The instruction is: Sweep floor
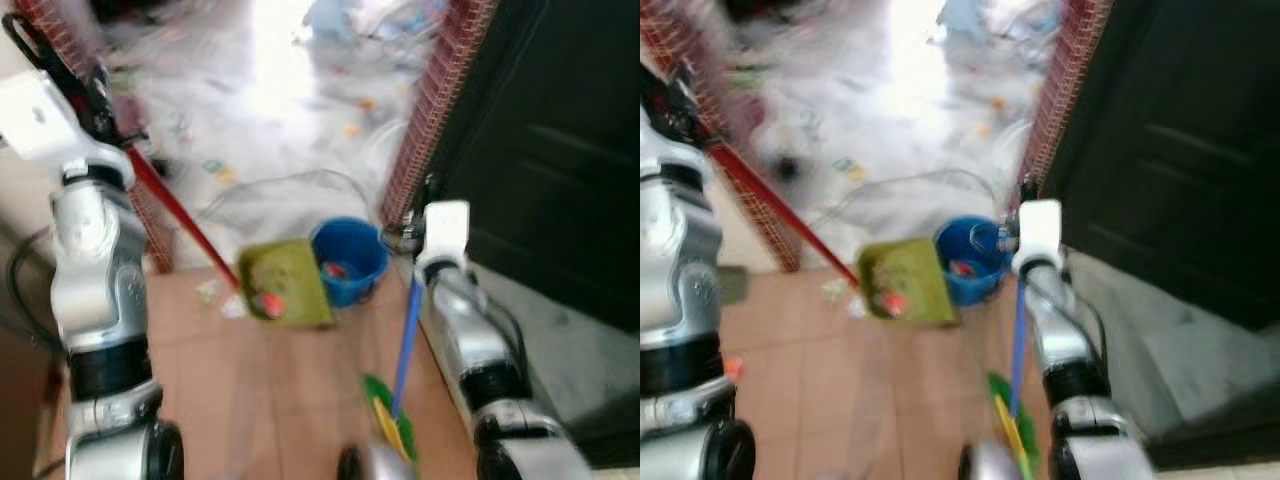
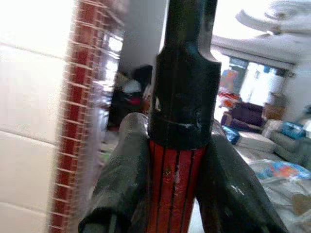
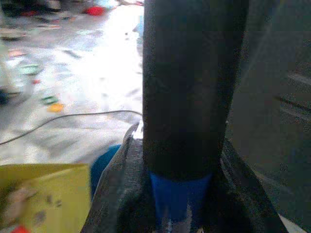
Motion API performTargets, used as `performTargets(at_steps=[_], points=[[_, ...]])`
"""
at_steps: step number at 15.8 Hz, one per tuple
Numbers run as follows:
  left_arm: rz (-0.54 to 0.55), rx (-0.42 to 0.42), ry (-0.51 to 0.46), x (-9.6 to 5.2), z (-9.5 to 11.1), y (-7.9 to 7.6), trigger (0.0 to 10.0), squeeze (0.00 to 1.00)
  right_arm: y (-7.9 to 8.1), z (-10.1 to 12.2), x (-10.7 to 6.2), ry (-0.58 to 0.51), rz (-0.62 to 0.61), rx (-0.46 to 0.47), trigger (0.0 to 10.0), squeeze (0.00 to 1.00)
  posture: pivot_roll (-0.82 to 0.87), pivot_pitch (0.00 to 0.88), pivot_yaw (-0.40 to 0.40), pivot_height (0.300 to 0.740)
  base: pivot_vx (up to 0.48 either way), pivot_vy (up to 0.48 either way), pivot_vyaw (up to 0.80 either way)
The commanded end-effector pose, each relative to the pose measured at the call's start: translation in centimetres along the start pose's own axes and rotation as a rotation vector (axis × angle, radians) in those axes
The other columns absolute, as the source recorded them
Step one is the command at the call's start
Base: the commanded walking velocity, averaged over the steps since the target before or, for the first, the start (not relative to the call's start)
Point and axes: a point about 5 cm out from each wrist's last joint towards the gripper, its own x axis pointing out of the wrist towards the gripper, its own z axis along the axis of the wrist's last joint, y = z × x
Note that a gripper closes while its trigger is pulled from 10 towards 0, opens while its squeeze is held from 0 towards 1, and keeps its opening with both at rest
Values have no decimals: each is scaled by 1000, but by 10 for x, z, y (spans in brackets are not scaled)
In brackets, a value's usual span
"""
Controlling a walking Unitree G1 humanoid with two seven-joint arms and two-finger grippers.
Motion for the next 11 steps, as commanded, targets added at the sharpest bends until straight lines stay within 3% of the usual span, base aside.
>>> performTargets(at_steps=[1, 11], points=[[-25, -56, -107, 3, 23, -5, 10000, 0, 4, 11, 4, -44, 17, -17, 10000, 0, -43, 58, -9, 740, 480, 0, 0], [-17, -40, -101, 4, 20, -3, 10000, 0, 4, 10, 4, -42, 18, -24, 10000, 0, -44, 64, -13, 740, 480, 0, 0]])
